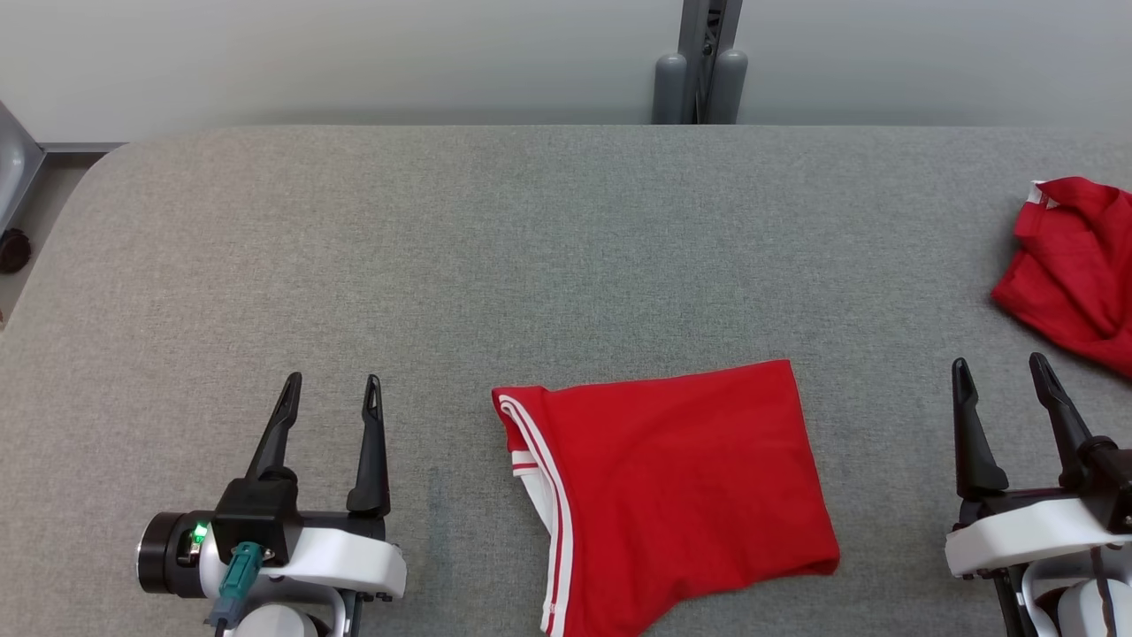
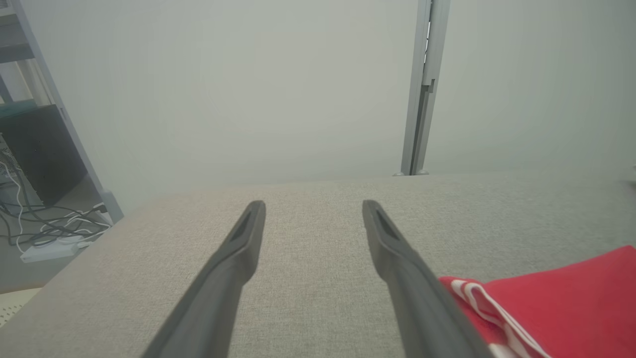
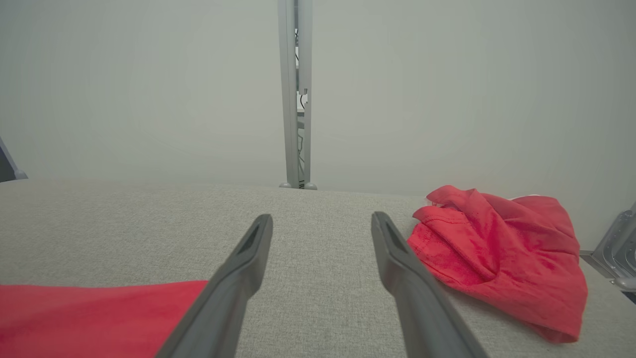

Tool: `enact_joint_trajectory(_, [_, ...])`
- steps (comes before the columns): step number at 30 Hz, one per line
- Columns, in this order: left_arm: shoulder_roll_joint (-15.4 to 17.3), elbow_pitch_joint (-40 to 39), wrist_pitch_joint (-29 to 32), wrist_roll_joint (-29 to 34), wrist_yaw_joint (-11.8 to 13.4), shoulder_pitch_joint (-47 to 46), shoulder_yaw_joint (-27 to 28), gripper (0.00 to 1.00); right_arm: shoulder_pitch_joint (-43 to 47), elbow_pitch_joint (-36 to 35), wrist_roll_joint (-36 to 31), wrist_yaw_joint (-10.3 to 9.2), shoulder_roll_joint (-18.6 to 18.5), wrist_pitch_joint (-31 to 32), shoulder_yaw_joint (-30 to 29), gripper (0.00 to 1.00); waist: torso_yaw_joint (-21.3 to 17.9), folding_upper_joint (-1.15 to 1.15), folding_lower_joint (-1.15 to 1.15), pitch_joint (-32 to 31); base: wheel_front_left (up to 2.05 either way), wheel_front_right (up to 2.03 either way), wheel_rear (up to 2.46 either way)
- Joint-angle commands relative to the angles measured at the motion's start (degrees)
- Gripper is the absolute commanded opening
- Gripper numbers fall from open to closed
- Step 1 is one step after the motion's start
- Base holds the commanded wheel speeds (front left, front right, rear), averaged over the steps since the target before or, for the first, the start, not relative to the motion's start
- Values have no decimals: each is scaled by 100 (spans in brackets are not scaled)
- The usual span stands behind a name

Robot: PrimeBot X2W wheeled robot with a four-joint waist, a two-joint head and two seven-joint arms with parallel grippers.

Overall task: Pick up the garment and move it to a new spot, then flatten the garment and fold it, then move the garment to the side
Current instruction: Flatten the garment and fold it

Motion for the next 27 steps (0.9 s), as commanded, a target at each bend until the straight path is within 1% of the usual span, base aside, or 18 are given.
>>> enact_joint_trajectory(1, [22, -20, -21, 21, -8, -33, -19, 100, -43, 15, -59, 0, -30, -59, -9, 100, 10, 0, 0, -3, 0, 0, 0])
enact_joint_trajectory(12, [22, 17, -21, -4, -35, 0, -72, 100, -6, -112, -123, 0, -17, -60, 65, 100, -17, 0, 0, 4, 0, 0, 0])
enact_joint_trajectory(17, [24, 39, -21, 113, -44, -64, -107, 100, -28, -177, -148, 0, -5, -55, 45, 100, -14, 0, 0, 44, 0, 0, 0])
enact_joint_trajectory(20, [24, 12, -21, -61, -25, -88, -109, 100, -38, -208, -160, 0, 1, -54, 39, 100, -4, 0, 0, 69, 0, 0, 0])
enact_joint_trajectory(23, [17, -69, -21, -129, -75, -204, -239, 100, -57, -231, -161, 0, 5, -55, 19, 100, 14, 0, 0, 108, 0, 0, 0])
enact_joint_trajectory(24, [22, -106, -21, -161, -75, -230, -279, 81, -61, -228, -167, 0, 6, -55, 18, 100, 14, 0, 0, 119, 0, 0, 0])
enact_joint_trajectory(25, [26, -133, -21, -219, -73, -267, -315, 0, -73, -223, -170, 0, 8, -55, 23, 100, 9, 0, 0, 131, 0, 0, 0])
enact_joint_trajectory(27, [20, -203, -21, -261, -97, -347, -442, 0, -101, -205, -178, 0, 16, -55, 29, 100, -6, 0, 0, 151, 0, 0, 0])
